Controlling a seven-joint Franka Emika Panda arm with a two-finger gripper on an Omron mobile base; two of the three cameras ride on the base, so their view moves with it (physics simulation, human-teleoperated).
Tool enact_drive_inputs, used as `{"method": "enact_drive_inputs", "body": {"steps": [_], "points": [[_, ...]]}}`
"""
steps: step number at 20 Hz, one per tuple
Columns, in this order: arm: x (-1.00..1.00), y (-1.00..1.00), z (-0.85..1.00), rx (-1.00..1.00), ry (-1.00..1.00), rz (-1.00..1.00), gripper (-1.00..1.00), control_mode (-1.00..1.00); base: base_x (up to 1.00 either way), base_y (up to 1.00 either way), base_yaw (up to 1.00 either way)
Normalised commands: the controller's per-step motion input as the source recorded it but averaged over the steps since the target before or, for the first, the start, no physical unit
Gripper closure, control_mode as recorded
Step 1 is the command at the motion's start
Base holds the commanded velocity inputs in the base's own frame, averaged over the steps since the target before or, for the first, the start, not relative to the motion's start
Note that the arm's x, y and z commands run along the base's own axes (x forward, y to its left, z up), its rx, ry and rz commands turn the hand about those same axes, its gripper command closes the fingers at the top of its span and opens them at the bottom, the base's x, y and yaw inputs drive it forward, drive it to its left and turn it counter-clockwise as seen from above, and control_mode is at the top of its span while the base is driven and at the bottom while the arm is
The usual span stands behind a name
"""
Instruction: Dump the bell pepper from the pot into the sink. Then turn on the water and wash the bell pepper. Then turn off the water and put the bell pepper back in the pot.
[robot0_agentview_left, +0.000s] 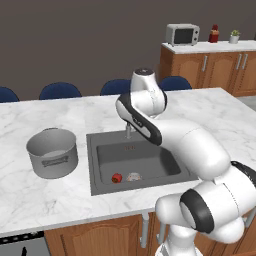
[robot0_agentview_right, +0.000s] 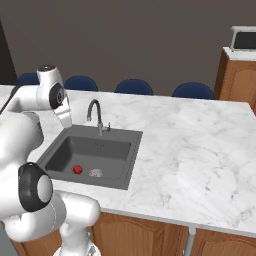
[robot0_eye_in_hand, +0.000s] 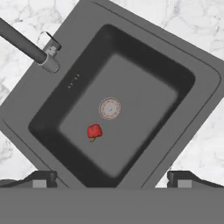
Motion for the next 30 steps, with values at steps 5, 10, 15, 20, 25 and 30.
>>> {"method": "enact_drive_inputs", "body": {"steps": [5, 10, 15, 20, 25, 30], "points": [[-0.01, -0.34, 0.00, 0.00, 0.00, 0.09, -1.00, -1.00, 0.00, 0.00, 0.00], [-0.01, -0.35, 0.00, 0.00, 0.00, 0.11, -1.00, -1.00, 0.00, 0.00, 0.00], [0.00, -0.44, 0.00, 0.00, 0.00, 0.14, -1.00, -1.00, 0.00, 0.00, 0.00], [0.00, -0.50, 0.00, 0.00, 0.00, 0.15, -1.00, -1.00, 0.00, 0.00, 0.00], [0.00, -0.39, -0.01, 0.00, 0.00, 0.11, -1.00, -1.00, 0.00, 0.00, 0.00], [0.04, -0.33, -0.15, 0.00, -0.08, 0.12, -1.00, -1.00, 0.00, 0.00, 0.00]]}}
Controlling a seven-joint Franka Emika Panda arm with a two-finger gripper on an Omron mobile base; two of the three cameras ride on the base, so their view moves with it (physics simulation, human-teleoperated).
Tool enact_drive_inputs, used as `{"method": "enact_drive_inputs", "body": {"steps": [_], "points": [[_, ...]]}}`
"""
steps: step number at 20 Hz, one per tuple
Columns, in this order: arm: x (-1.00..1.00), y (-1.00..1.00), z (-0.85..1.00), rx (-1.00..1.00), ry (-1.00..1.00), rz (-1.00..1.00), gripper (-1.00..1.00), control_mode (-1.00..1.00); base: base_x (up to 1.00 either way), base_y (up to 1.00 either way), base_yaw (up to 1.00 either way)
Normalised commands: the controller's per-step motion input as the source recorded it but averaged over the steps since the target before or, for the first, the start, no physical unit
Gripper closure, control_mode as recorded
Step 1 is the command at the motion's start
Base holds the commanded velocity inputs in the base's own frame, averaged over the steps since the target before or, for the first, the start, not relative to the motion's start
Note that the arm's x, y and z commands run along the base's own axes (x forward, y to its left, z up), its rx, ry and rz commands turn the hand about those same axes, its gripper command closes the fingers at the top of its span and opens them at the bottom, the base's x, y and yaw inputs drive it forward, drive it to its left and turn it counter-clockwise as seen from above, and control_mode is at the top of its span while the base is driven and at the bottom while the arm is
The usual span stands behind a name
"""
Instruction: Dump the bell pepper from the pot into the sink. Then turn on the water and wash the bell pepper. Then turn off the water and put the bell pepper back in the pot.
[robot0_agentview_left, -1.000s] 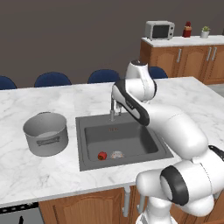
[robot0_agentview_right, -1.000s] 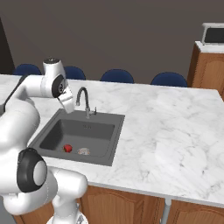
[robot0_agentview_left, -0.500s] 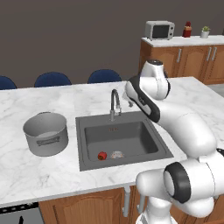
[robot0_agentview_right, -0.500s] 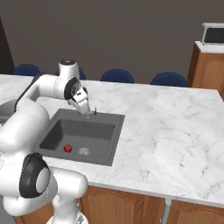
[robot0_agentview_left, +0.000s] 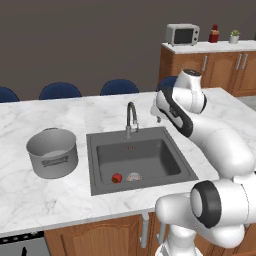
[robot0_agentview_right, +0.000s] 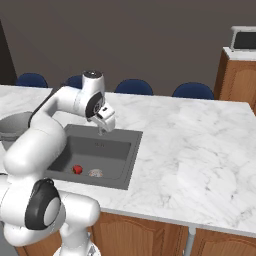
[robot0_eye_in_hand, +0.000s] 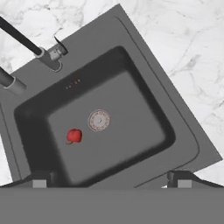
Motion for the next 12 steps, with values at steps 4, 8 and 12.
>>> {"method": "enact_drive_inputs", "body": {"steps": [4, 8, 12], "points": [[0.12, -0.13, -0.22, 0.00, -0.16, 0.15, -1.00, -1.00, 0.00, 0.00, 0.00], [0.09, 0.00, -0.23, 0.00, -0.18, 0.19, -1.00, -1.00, 0.00, 0.00, 0.00], [0.15, 0.00, -0.15, 0.00, -0.09, 0.17, -1.00, -1.00, 0.00, 0.00, 0.00]]}}
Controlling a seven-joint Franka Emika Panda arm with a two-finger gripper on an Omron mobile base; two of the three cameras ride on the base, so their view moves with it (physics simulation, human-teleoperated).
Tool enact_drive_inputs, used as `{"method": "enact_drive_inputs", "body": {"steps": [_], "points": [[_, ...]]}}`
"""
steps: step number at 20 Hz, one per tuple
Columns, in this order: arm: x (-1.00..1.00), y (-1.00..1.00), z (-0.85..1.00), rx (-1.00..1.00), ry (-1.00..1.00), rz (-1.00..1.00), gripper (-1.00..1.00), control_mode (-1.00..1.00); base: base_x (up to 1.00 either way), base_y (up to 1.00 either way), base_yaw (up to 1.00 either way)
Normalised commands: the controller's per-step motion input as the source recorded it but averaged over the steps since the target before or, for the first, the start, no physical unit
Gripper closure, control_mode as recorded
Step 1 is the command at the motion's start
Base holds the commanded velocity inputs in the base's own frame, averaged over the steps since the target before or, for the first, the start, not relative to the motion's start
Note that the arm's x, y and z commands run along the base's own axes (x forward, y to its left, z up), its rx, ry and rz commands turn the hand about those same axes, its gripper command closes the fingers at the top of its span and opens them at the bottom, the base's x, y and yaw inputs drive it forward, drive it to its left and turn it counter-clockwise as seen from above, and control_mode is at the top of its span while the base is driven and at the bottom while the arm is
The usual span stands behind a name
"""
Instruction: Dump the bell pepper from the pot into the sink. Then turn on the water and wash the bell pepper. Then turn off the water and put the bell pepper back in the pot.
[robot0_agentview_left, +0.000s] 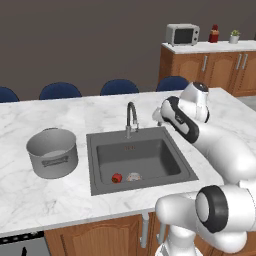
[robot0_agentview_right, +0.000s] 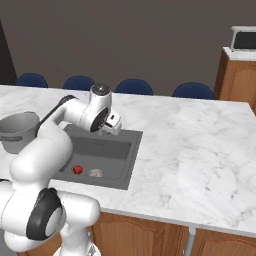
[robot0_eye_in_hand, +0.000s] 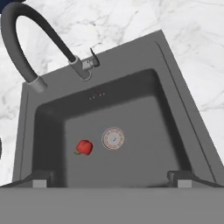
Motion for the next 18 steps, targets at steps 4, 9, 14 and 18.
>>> {"method": "enact_drive_inputs", "body": {"steps": [4, 9, 14, 18], "points": [[0.20, 0.00, -0.12, 0.02, -0.07, 0.14, -1.00, -1.00, 0.00, 0.00, 0.00], [0.23, 0.00, -0.10, 0.05, -0.01, 0.11, -1.00, -1.00, 0.00, 0.00, 0.00], [0.26, 0.00, -0.01, 0.10, 0.00, 0.09, -1.00, -1.00, 0.00, 0.00, 0.00], [0.38, 0.00, -0.03, 0.13, 0.00, 0.08, -1.00, -1.00, 0.00, 0.00, 0.00]]}}
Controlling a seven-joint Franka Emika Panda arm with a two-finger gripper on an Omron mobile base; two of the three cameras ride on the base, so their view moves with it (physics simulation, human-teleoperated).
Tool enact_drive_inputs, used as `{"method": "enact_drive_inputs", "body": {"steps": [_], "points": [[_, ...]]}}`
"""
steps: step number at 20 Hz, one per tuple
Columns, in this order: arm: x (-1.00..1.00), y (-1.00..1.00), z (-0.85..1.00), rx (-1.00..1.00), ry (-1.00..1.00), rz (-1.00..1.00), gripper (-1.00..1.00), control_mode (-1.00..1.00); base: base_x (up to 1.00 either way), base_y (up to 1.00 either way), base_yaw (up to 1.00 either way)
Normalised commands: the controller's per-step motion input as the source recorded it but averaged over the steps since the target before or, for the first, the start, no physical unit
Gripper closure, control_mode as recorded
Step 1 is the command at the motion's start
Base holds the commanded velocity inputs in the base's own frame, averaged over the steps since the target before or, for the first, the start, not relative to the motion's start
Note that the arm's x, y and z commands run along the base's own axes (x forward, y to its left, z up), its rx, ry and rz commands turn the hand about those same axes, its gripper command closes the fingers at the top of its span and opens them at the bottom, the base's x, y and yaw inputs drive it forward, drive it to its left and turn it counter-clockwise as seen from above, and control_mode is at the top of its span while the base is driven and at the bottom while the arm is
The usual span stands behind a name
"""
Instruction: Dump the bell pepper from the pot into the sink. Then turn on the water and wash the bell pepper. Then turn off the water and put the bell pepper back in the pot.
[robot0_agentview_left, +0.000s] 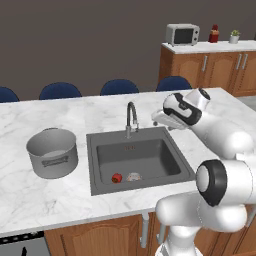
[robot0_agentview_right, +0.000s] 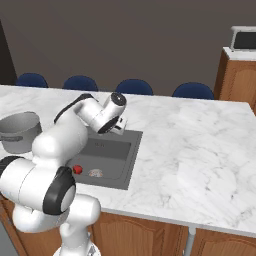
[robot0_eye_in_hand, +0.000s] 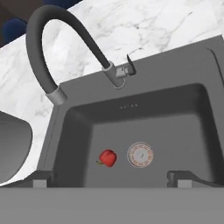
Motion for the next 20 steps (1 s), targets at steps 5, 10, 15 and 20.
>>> {"method": "enact_drive_inputs", "body": {"steps": [5, 10, 15, 20], "points": [[0.28, 0.00, -0.23, 0.03, 0.00, 0.07, -1.00, -1.00, 0.00, 0.00, 0.00], [0.24, 0.00, -0.28, 0.00, 0.00, 0.05, -1.00, -1.00, 0.00, 0.00, 0.00], [0.22, 0.00, -0.11, 0.01, 0.00, 0.04, -1.00, -1.00, 0.00, 0.00, 0.00], [0.19, 0.00, -0.07, 0.02, 0.00, 0.03, -1.00, -1.00, 0.00, 0.00, 0.00]]}}
